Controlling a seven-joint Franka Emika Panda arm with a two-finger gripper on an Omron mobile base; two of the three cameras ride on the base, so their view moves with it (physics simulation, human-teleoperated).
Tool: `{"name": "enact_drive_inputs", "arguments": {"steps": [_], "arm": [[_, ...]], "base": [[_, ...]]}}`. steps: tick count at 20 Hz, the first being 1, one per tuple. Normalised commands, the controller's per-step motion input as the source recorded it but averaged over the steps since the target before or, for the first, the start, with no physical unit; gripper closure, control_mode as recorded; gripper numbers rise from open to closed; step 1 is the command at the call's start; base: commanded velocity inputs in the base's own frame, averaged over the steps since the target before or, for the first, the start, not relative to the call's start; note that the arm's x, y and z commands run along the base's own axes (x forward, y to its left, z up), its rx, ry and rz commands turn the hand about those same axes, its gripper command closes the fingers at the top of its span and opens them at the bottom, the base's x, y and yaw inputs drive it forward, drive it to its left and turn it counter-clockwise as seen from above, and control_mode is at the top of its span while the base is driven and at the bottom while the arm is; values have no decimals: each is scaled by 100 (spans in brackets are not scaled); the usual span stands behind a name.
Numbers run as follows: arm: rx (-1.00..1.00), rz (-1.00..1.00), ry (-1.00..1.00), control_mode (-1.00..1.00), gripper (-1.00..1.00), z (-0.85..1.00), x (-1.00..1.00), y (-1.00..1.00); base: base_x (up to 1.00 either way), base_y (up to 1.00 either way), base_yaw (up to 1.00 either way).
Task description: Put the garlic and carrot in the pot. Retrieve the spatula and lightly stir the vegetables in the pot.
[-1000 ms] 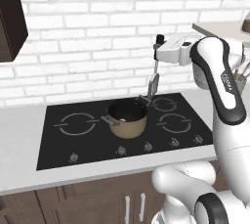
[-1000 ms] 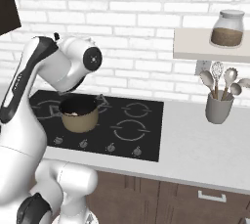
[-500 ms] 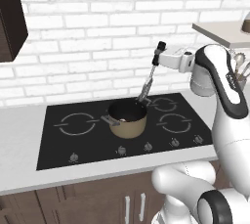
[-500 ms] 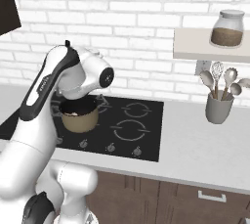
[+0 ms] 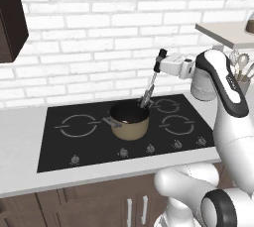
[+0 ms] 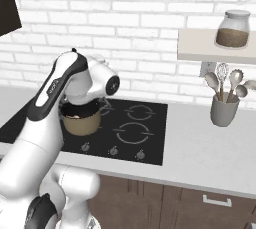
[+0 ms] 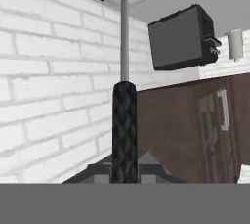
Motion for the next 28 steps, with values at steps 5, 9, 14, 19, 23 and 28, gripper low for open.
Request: {"name": "enact_drive_inputs", "arguments": {"steps": [5,9,14,19,23,28], "arm": [[0,0,1,-100,100,-28,0,1],[0,0,1,-100,100,-35,2,4],[0,0,3,-100,100,-42,10,2],[0,0,1,-100,100,-29,18,5],[0,0,0,-100,100,-13,26,8],[0,0,0,-100,100,-9,28,0]], "base": [[0,0,0],[0,0,0],[0,0,0],[0,0,0],[0,0,0],[0,0,0]]}}
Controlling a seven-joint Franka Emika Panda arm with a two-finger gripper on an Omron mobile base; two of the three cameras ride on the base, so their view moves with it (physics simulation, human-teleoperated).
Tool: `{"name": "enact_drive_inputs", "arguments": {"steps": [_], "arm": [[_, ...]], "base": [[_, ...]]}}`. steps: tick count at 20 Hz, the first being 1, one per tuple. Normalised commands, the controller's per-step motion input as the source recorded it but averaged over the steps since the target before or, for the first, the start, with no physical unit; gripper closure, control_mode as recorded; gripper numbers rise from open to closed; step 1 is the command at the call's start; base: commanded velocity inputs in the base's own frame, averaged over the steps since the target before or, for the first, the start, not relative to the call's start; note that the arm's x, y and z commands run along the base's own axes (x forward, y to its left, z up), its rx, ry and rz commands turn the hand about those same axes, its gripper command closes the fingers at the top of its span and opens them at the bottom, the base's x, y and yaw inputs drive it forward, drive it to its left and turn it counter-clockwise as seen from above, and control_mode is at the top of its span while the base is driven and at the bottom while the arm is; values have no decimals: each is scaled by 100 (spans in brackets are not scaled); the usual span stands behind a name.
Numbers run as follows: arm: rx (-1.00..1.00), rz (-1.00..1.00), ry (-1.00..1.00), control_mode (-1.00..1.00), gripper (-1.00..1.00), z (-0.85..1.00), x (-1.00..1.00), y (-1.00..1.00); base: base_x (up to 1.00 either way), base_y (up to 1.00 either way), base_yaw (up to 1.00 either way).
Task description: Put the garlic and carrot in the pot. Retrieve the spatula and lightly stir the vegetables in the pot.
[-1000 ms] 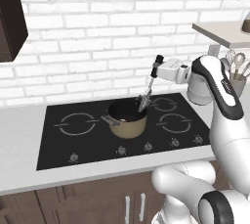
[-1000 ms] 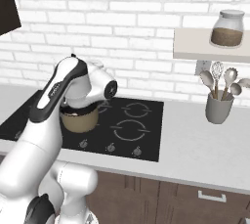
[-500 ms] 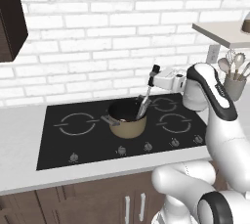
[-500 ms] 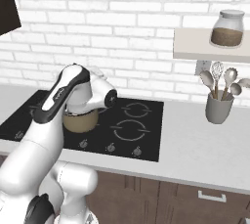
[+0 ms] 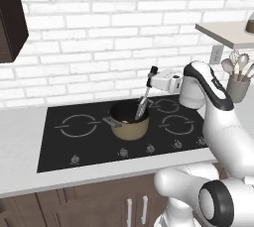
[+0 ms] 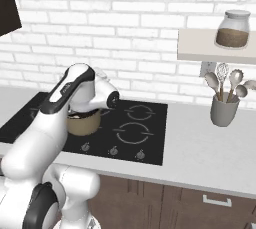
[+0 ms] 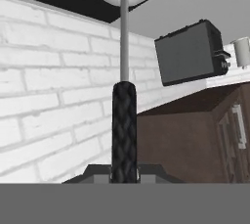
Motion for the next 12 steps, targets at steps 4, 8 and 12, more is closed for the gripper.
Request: {"name": "enact_drive_inputs", "arguments": {"steps": [4,8,12], "arm": [[0,0,2,-100,100,-39,29,1],[0,0,0,-100,100,-38,27,7],[0,0,0,-100,100,-31,24,7]], "base": [[0,0,0],[0,0,0],[0,0,0]]}}
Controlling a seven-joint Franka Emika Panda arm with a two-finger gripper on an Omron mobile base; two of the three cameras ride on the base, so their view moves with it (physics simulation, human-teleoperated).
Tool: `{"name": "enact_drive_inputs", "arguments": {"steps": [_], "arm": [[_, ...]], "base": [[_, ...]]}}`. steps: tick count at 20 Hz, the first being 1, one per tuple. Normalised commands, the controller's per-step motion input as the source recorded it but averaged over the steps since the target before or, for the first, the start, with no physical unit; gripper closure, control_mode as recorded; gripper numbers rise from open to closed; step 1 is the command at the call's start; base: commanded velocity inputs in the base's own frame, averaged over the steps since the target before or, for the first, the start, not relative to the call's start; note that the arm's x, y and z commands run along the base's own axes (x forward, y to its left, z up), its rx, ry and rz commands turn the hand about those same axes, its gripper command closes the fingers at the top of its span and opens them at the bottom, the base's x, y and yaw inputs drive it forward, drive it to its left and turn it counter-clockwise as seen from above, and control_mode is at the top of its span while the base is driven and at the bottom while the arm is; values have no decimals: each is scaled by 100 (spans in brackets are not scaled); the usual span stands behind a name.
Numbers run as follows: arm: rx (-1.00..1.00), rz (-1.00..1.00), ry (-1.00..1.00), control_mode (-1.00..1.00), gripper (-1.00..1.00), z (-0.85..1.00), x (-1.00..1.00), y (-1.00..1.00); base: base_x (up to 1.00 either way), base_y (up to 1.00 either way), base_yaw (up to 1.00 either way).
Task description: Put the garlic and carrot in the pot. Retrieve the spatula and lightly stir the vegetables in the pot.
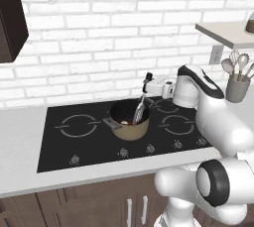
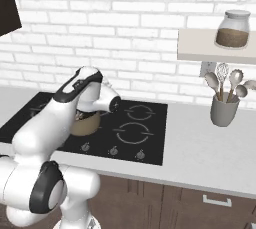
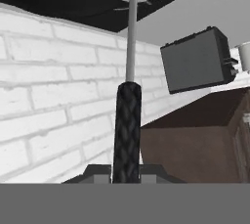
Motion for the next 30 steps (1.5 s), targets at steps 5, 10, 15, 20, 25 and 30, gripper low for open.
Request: {"name": "enact_drive_inputs", "arguments": {"steps": [5,10,15,20,25,30], "arm": [[0,0,0,-100,100,-19,22,9],[0,0,2,-100,100,0,33,2],[0,0,0,-100,100,0,33,0],[0,0,0,-100,100,-1,29,0],[9,0,0,-100,100,-32,8,0],[12,0,-1,-100,100,-37,5,6]], "base": [[0,0,0],[0,0,0],[0,0,0],[0,0,0],[0,0,0],[0,0,0]]}}
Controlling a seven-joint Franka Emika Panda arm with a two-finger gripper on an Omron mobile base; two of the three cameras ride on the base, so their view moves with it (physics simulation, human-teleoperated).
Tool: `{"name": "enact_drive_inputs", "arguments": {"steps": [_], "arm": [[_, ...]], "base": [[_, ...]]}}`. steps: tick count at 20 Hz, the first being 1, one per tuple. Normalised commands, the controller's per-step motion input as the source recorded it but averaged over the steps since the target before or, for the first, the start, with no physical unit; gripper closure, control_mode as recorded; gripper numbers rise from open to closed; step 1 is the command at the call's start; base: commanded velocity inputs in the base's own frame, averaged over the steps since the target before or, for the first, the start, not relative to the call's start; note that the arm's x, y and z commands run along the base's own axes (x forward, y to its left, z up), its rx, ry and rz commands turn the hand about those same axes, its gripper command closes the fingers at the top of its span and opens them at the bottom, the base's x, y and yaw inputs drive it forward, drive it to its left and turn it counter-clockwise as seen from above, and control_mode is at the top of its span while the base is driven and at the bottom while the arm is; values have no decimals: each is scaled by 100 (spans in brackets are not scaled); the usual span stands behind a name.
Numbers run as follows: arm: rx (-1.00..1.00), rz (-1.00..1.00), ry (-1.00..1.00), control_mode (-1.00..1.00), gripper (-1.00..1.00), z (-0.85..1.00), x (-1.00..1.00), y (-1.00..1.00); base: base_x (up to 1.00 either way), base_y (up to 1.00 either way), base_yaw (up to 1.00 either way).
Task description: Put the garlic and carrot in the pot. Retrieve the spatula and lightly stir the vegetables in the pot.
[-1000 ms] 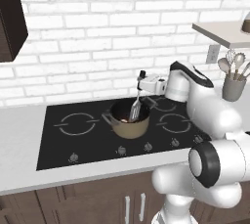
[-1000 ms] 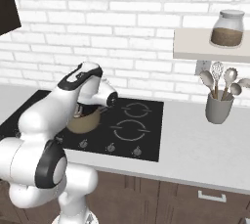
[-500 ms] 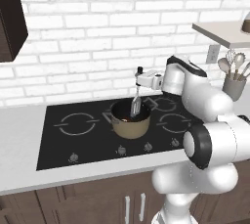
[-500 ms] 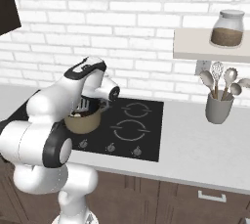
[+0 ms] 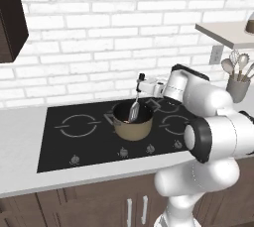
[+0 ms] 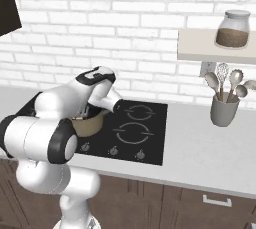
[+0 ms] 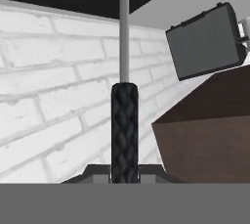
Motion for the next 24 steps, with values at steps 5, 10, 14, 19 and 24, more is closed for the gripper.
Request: {"name": "enact_drive_inputs", "arguments": {"steps": [5,10,14,19,24], "arm": [[1,0,0,-100,100,-26,15,14],[0,0,-2,-100,100,-25,23,1],[0,0,-3,-100,100,-28,32,0],[0,0,-3,-100,100,-30,29,0],[0,0,-12,-100,100,-29,14,0]], "base": [[0,0,0],[0,0,0],[0,0,0],[0,0,0],[0,0,0]]}}
